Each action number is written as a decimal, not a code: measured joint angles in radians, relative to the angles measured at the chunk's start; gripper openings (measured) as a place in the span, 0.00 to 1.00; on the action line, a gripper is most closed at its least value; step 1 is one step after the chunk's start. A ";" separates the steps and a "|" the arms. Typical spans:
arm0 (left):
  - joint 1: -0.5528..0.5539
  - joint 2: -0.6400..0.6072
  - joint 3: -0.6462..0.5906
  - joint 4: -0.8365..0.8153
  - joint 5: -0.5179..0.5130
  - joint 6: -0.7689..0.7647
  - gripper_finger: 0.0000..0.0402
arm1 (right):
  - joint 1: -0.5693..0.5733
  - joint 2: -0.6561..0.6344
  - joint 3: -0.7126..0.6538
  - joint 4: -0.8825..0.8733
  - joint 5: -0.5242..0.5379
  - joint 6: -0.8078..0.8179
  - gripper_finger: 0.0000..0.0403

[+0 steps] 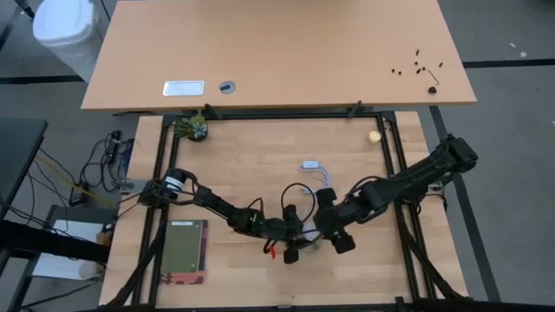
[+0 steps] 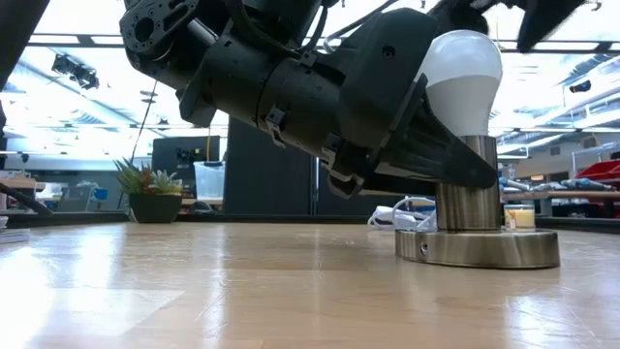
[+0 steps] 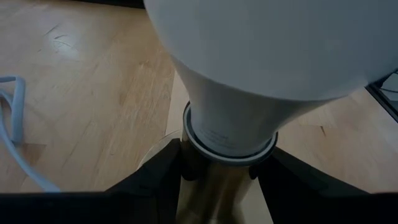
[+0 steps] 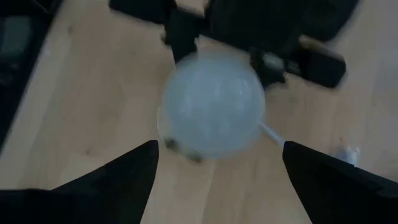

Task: Screw lightbulb
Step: Insert the lightbulb into the lamp

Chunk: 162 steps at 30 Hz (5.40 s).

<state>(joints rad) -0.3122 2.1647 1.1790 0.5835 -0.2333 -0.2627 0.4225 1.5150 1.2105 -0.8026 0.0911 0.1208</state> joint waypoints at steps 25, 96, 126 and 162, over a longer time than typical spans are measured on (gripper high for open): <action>0.000 0.000 0.000 0.020 -0.009 -0.058 0.47 | -0.008 0.423 0.416 -0.337 -0.015 -0.134 0.85; -0.018 0.002 0.000 0.015 -0.182 -0.031 0.47 | -0.036 0.421 0.489 -0.392 -0.030 0.363 0.91; -0.018 0.003 -0.001 0.008 -0.138 0.164 0.47 | -0.008 0.425 0.434 -0.360 0.026 -0.638 0.93; -0.016 0.003 0.000 -0.002 -0.291 -0.003 0.47 | -0.069 0.430 0.433 -0.359 0.069 0.755 0.70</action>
<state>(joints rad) -0.3286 2.1681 1.1793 0.5812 -0.5244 -0.2653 0.3533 1.9450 1.6436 -1.1620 0.1605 0.8754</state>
